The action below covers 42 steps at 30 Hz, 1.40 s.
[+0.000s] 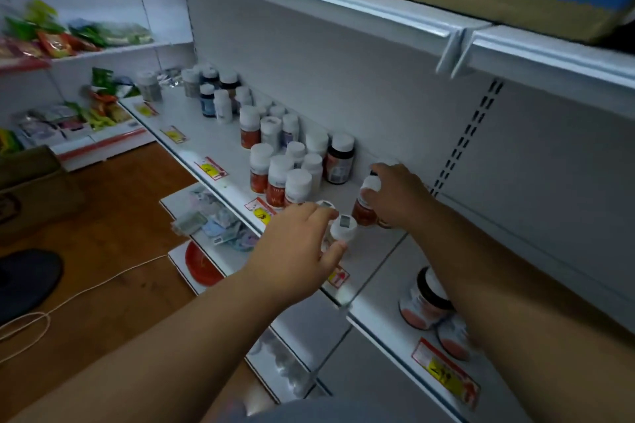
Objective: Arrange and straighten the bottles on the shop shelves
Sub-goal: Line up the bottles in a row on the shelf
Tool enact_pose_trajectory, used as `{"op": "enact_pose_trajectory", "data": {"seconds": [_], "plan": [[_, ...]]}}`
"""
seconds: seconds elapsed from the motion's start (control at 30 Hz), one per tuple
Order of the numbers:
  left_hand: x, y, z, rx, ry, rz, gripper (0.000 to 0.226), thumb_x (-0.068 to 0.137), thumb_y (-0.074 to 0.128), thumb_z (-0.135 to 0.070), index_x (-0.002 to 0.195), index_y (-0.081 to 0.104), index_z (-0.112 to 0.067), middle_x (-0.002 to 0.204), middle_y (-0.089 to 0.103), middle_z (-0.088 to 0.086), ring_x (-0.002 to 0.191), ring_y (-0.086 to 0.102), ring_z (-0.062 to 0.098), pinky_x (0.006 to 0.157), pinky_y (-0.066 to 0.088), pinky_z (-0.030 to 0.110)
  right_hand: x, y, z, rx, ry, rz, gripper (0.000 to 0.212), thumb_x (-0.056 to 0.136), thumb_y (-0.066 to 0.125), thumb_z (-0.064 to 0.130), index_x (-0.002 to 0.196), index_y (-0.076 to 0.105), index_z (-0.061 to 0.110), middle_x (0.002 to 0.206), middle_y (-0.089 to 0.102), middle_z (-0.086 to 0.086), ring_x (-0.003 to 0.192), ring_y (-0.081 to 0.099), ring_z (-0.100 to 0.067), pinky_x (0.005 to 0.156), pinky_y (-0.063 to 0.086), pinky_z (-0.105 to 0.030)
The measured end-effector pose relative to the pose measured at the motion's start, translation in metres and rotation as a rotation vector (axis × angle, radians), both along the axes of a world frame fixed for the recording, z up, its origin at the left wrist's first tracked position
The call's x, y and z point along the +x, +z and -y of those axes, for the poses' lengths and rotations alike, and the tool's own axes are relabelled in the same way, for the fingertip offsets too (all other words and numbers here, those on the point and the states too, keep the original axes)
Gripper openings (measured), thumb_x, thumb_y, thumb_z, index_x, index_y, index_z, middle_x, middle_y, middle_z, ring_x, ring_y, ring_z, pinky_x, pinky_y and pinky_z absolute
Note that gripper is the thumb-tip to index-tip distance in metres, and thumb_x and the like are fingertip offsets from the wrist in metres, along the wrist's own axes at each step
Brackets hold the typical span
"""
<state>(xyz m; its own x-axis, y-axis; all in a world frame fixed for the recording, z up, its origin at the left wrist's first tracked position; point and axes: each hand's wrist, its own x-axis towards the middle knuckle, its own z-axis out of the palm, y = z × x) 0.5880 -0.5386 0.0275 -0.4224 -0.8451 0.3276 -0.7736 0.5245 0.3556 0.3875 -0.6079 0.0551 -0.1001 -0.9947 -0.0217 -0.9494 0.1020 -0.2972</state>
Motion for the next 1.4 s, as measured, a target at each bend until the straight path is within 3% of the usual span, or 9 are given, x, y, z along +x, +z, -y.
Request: {"op": "enact_pose_trajectory", "data": {"seconds": [0.2, 0.37, 0.5, 0.63, 0.8, 0.87, 0.97, 1.1, 1.4], "plan": [[0.024, -0.009, 0.081, -0.009, -0.179, 0.04, 0.044, 0.088, 0.051, -0.048, 0.123, 0.059, -0.023, 0.112, 0.062, 0.001, 0.104, 0.054, 0.022, 0.086, 0.045, 0.034, 0.014, -0.032, 0.031, -0.109, -0.093, -0.164, 0.035, 0.085, 0.061, 0.022, 0.119, 0.055, 0.016, 0.117, 0.045, -0.017, 0.1, 0.051, -0.035, 0.083, 0.047, -0.036], [0.038, -0.006, 0.141, -0.061, -0.349, -0.056, 0.042, 0.084, 0.06, -0.039, 0.118, 0.063, -0.015, 0.109, 0.064, 0.008, 0.1, 0.057, 0.03, 0.085, 0.048, 0.036, 0.021, -0.031, 0.039, -0.134, -0.19, 0.008, 0.029, 0.084, 0.061, 0.013, 0.111, 0.054, 0.011, 0.11, 0.052, -0.015, 0.096, 0.055, -0.031, 0.076, 0.043, -0.031], [0.046, -0.01, 0.158, -0.083, -0.446, -0.138, 0.043, 0.082, 0.062, -0.037, 0.118, 0.063, -0.013, 0.112, 0.064, 0.01, 0.103, 0.058, 0.031, 0.087, 0.049, 0.037, 0.028, -0.011, 0.025, -0.393, -0.377, 0.113, 0.028, 0.087, 0.061, 0.023, 0.113, 0.054, 0.017, 0.106, 0.055, -0.011, 0.095, 0.053, -0.025, 0.073, 0.035, -0.028], [0.05, -0.011, 0.167, -0.037, -0.493, -0.249, 0.046, 0.081, 0.063, -0.032, 0.123, 0.059, -0.013, 0.119, 0.06, 0.009, 0.111, 0.051, 0.027, 0.093, 0.043, 0.035, 0.055, 0.01, 0.013, -0.615, -0.414, 0.235, 0.023, 0.091, 0.058, 0.025, 0.113, 0.051, 0.022, 0.112, 0.053, -0.001, 0.101, 0.049, -0.012, 0.08, 0.035, -0.022], [0.068, -0.006, 0.18, -0.067, -0.481, -0.25, 0.038, 0.079, 0.061, -0.028, 0.114, 0.064, -0.012, 0.113, 0.063, 0.009, 0.104, 0.053, 0.025, 0.091, 0.039, 0.028, 0.087, 0.024, 0.019, -0.663, -0.412, 0.296, 0.021, 0.09, 0.059, 0.027, 0.107, 0.049, 0.032, 0.108, 0.049, 0.008, 0.092, 0.049, -0.004, 0.071, 0.032, -0.003], [0.084, -0.006, 0.189, -0.085, -0.447, -0.209, 0.034, 0.078, 0.062, -0.023, 0.11, 0.066, -0.011, 0.109, 0.064, 0.009, 0.1, 0.055, 0.027, 0.088, 0.042, 0.031, 0.098, 0.027, 0.024, -0.672, -0.387, 0.315, 0.021, 0.089, 0.06, 0.027, 0.105, 0.048, 0.035, 0.108, 0.049, 0.01, 0.091, 0.05, -0.005, 0.072, 0.036, -0.007], [0.109, -0.009, 0.202, -0.109, -0.421, -0.123, 0.035, 0.078, 0.061, -0.019, 0.112, 0.065, -0.009, 0.113, 0.064, 0.011, 0.102, 0.056, 0.028, 0.09, 0.046, 0.037, 0.117, 0.029, 0.039, -0.673, -0.312, 0.359, 0.023, 0.088, 0.061, 0.027, 0.103, 0.047, 0.038, 0.109, 0.048, 0.01, 0.096, 0.053, -0.012, 0.075, 0.048, -0.025], [0.13, -0.015, 0.217, -0.113, -0.485, 0.054, 0.039, 0.076, 0.063, -0.013, 0.114, 0.064, -0.005, 0.114, 0.062, 0.015, 0.1, 0.057, 0.033, 0.087, 0.046, 0.039, 0.144, 0.032, 0.072, -0.651, -0.261, 0.297, 0.023, 0.087, 0.062, 0.026, 0.101, 0.046, 0.035, 0.105, 0.049, 0.01, 0.09, 0.048, -0.005, 0.072, 0.039, -0.013], [0.144, -0.019, 0.244, -0.058, -0.595, 0.162, 0.046, 0.07, 0.055, -0.014, 0.115, 0.062, -0.006, 0.115, 0.061, 0.012, 0.098, 0.058, 0.032, 0.082, 0.05, 0.04, 0.177, 0.025, 0.141, -0.473, -0.154, 0.198, 0.02, 0.084, 0.063, 0.017, 0.101, 0.053, 0.019, 0.104, 0.054, 0.0, 0.091, 0.051, -0.014, 0.075, 0.041, -0.027]]}}
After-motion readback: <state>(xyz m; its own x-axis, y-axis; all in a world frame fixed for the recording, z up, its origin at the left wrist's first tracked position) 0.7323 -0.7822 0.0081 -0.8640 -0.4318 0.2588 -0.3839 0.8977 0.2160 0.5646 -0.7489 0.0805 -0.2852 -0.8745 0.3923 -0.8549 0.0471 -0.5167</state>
